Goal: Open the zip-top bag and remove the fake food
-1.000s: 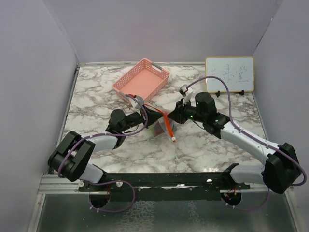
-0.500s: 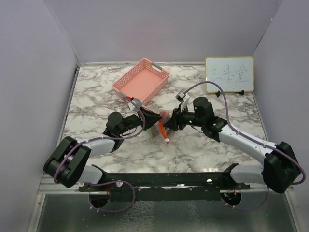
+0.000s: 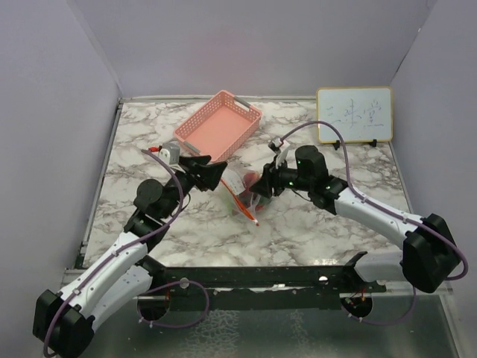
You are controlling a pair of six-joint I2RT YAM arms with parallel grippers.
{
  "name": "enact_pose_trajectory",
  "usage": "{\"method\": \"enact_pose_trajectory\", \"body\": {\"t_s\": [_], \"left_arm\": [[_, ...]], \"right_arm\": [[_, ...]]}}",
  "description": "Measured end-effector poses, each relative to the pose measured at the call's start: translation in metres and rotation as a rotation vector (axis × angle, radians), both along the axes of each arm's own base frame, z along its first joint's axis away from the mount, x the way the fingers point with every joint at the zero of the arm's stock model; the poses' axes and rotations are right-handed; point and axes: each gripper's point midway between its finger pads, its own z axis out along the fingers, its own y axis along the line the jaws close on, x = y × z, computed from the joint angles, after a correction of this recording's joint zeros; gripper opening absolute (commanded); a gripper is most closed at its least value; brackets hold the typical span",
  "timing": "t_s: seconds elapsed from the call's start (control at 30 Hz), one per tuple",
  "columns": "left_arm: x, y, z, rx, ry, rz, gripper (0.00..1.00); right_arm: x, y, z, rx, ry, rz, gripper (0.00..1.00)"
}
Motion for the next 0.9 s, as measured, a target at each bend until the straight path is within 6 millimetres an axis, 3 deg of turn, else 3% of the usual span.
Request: {"method": "enact_pose_trajectory", "body": {"t_s": [0.07,0.23,0.3,0.6,0.9], "left_arm": [[-0.002,0.005,-0.024,-0.024,0.092,0.027,0.53],[-0.023,0.009,-0.105,-0.003,0.334,0.069,0.52],[-0.031,0.011,-0.121,0.0,0.383,0.085,0.52],[-0.032,0.019,-0.164,-0.014,0.506,0.171,0.52],[-0.029,0.027,-0.166,-0.026,0.5,0.217,0.51]], "right_arm": [[0.002,0.003,0.001,0.001,0.0,0.004,0.41],[0.005,0.008,0.01,0.009,-0.022,0.016,0.43],[0.005,0.012,0.016,0.016,-0.037,0.027,0.45],[-0.015,0.051,0.025,0.025,-0.05,0.127,0.49],[-0.012,0.066,0.026,0.005,-0.078,0.124,0.49]]}}
